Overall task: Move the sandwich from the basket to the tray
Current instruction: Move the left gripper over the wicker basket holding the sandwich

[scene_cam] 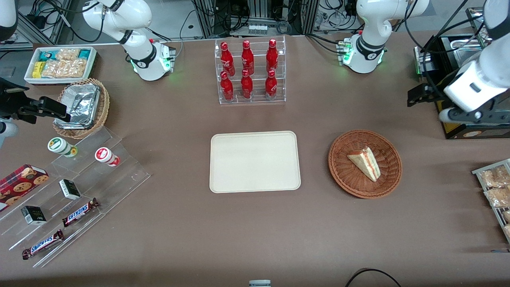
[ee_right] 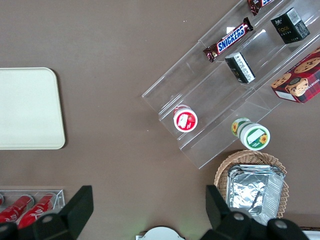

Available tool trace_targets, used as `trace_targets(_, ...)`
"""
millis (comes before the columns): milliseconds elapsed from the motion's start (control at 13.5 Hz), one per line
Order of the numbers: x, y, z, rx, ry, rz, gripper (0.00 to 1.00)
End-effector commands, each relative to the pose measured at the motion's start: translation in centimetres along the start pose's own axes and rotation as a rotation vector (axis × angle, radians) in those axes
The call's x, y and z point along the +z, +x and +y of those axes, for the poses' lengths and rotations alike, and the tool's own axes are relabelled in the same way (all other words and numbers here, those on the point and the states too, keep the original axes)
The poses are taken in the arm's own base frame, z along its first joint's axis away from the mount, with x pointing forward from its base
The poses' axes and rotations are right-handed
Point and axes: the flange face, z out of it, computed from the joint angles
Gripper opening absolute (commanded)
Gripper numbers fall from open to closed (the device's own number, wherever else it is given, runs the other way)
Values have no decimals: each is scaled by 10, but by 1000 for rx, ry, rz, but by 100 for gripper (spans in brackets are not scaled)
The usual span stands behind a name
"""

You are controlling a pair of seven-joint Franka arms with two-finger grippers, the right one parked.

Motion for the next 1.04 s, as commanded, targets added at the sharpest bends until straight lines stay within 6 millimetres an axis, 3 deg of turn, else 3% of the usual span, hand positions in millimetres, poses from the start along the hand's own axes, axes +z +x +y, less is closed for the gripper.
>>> trace_targets(0,64,6,5,13,-9,-12,100)
trace_targets(148,106,10,1,3,-6,13,100)
trace_targets(519,184,16,-6,-51,-3,102,100)
trace_targets(963,212,34,-7,-366,-34,175,100)
